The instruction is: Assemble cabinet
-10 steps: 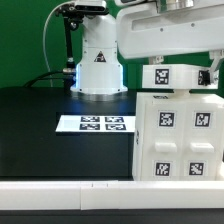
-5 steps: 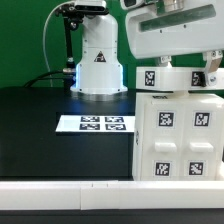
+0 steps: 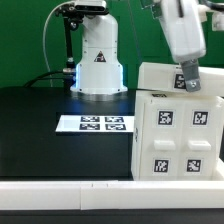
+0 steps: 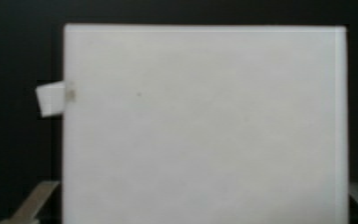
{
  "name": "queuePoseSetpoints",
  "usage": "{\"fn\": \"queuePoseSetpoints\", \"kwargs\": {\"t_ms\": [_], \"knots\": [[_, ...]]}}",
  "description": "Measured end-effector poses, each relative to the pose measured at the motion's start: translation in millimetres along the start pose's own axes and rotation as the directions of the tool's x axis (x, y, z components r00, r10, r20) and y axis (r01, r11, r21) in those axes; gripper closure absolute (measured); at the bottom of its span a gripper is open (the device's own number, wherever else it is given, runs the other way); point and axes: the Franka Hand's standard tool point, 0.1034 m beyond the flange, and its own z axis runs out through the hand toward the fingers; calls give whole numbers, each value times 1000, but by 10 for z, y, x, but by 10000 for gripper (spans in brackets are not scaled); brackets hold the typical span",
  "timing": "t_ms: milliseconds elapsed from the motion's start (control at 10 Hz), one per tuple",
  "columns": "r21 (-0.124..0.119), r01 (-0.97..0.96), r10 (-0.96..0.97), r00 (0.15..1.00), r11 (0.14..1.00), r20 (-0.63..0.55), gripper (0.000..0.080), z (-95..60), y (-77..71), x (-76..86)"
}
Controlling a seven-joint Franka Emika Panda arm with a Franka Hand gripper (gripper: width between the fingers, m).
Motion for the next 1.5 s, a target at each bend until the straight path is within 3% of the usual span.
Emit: {"fn": "queuePoseSetpoints", "kwargs": {"t_ms": [100,300,400,500,700,800,1100,1200,1300,1400,1500], "knots": [[-1,5,-5,1000,1000,0,240,2,4,-3],[-2,13,-13,1000,1000,0,43,5,7,-8],[-12,50,-50,999,999,-1,43,-9,16,-15],[-42,123,-122,992,992,18,8,-133,13,-90],[-33,270,-268,962,962,40,2,-389,-62,-191],[-43,427,-425,904,903,55,3,-410,-40,-225],[-30,616,-614,787,787,64,3,-395,-42,-220],[-40,697,-694,717,716,66,3,-397,-25,-219],[-88,831,-829,555,549,69,3,-433,6,-231],[-116,923,-923,376,366,83,3,-434,29,-261],[-108,959,-956,273,262,106,3,-382,60,-281]]}}
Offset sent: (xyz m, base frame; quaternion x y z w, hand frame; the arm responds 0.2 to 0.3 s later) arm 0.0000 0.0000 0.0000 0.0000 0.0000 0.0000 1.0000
